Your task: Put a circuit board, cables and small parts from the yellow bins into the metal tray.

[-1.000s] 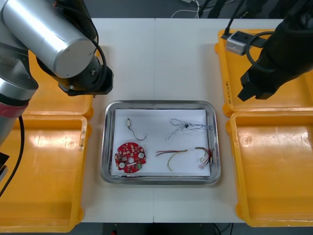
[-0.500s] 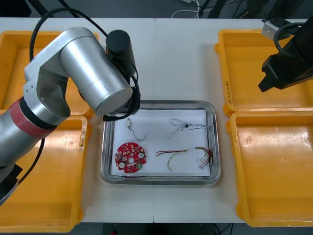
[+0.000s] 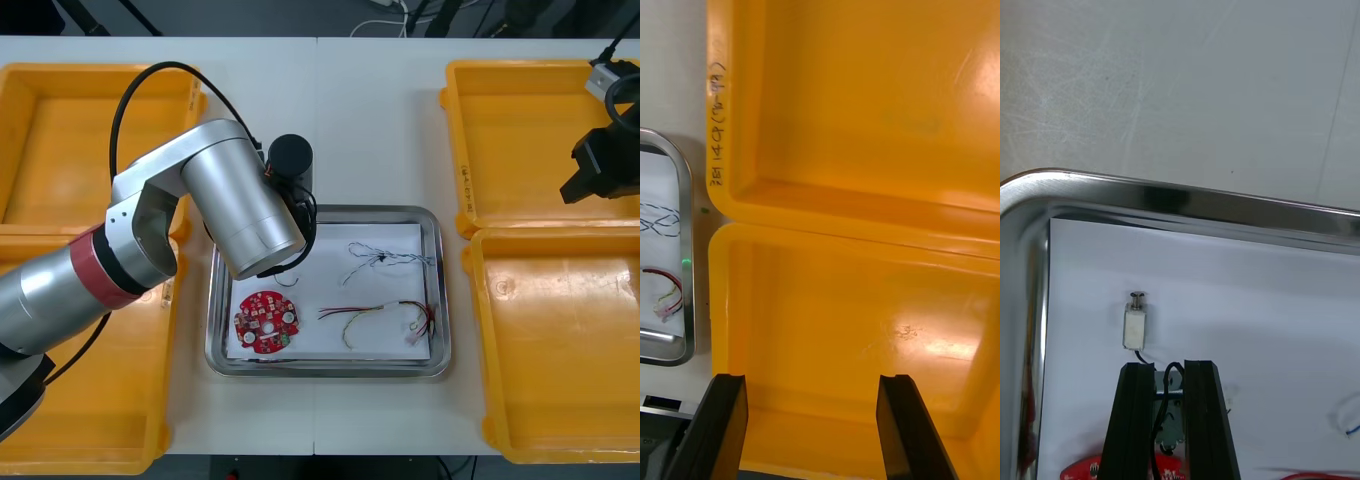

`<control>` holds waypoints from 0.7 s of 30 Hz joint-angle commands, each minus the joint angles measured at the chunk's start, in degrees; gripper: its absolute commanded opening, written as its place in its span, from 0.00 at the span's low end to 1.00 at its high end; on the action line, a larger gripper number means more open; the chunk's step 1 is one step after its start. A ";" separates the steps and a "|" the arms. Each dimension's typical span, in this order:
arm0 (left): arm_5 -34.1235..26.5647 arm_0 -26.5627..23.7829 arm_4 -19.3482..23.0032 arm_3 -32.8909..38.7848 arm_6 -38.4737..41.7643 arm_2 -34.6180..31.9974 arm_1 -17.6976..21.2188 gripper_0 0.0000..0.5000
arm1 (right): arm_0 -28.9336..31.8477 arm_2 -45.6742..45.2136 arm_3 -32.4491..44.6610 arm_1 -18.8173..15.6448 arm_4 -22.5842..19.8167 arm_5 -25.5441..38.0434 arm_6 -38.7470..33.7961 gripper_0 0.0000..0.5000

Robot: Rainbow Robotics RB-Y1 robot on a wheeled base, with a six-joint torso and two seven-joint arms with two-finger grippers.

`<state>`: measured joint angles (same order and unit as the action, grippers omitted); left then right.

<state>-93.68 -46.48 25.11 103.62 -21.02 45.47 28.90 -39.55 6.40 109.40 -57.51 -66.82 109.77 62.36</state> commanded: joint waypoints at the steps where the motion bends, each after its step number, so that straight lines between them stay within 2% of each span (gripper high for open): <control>1: 2.89 0.52 -1.91 -2.19 -1.22 1.73 -2.18 0.00 | 3.51 -4.38 1.60 -3.14 0.64 0.23 -2.07 1.00; 4: 4.56 0.52 -2.17 -3.42 -0.78 2.17 -2.26 0.00 | 5.09 -4.91 1.60 -3.75 0.64 0.18 -2.51 1.00; 16: 6.85 1.04 -2.17 -4.21 0.89 3.84 -2.26 0.00 | 8.87 -4.91 1.60 -4.90 3.01 -7.38 -0.40 1.00; 21: 7.55 1.48 -2.35 -4.21 1.15 3.84 -2.00 0.00 | 12.65 -5.87 1.60 -5.86 3.72 -11.25 0.22 1.00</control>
<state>-86.97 -45.97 23.61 98.85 -21.01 48.72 27.95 -29.81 3.32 109.44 -60.05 -63.95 100.34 62.36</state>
